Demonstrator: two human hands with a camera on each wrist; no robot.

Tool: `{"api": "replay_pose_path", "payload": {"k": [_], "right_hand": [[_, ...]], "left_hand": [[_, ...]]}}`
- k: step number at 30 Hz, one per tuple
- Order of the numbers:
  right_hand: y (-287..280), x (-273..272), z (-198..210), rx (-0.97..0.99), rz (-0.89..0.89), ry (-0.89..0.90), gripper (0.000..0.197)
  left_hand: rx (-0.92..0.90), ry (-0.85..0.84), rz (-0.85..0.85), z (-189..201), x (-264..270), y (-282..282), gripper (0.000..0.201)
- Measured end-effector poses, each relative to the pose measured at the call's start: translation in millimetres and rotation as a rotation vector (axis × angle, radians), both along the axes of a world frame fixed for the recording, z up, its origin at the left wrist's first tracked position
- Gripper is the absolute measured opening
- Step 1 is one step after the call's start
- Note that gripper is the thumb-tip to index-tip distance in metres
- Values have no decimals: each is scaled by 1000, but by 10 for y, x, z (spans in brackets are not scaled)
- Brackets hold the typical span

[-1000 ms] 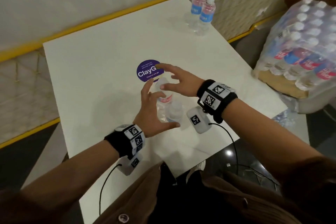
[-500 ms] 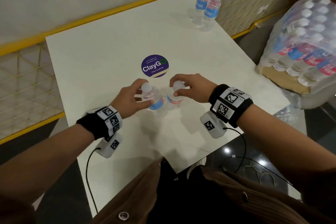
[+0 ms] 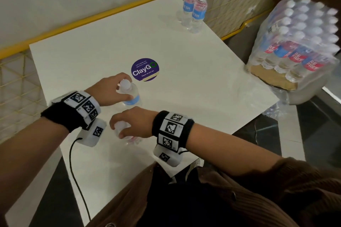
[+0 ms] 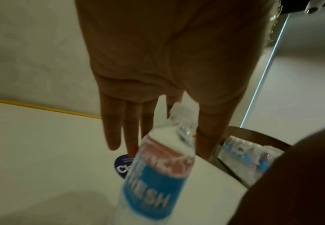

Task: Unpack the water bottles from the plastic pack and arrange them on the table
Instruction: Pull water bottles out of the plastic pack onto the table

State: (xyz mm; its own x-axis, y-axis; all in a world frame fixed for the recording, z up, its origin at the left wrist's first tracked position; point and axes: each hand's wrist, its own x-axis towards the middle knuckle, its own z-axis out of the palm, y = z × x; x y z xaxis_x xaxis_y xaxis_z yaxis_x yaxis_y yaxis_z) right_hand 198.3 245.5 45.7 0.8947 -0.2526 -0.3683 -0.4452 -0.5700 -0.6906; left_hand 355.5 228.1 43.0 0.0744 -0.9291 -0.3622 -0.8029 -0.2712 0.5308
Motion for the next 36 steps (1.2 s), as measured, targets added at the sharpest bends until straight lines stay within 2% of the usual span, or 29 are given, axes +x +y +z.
{"api": "replay_pose_path", "payload": {"k": [5,8,12,16,18,21,23,26,29,32,34,35,36], "right_hand": [[-203,-358,76,-2,-141,6,62],[-472,-778,60,5,-284,63,57],[-893,-1447,-6,42,-495,169,46],[-1417,-2165,-87,26,-705,231,41],[-1687,-2559,-137,32,-886,208,38],[-2044,-3145,-211,45,-1174,161,38],[-2251,-3472,-252,14,-1296,128,43],[-2524,-3844,-259,-83,-1465,12,54],[-2758,-4035,-253,-177,-1642,-140,49],[-2972,-4157,-339,-136,-1642,-150,48],[-3016,-4142,-323,-117,-1575,-107,24],[-2999,-4119,-296,-160,-1531,-29,15],[-3001,-4106,-298,-232,-1466,53,16]], "left_hand": [[130,-190,-194,285,-197,-221,66],[84,-289,-316,556,-455,-363,69],[116,-347,-508,801,-941,-605,58],[151,-331,-649,680,-1533,-943,56],[160,-314,-692,546,-1888,-1157,58],[108,-260,-707,358,-2454,-1539,59],[43,-202,-680,269,-2803,-1786,59],[-37,-131,-679,216,-3232,-2104,63],[-120,-62,-684,213,-3542,-2360,63],[-141,-49,-688,180,-3768,-2541,60],[-127,-38,-694,142,-3879,-2614,59],[-119,-22,-694,130,-3920,-2630,60],[-111,-5,-690,114,-3959,-2643,62]]}}
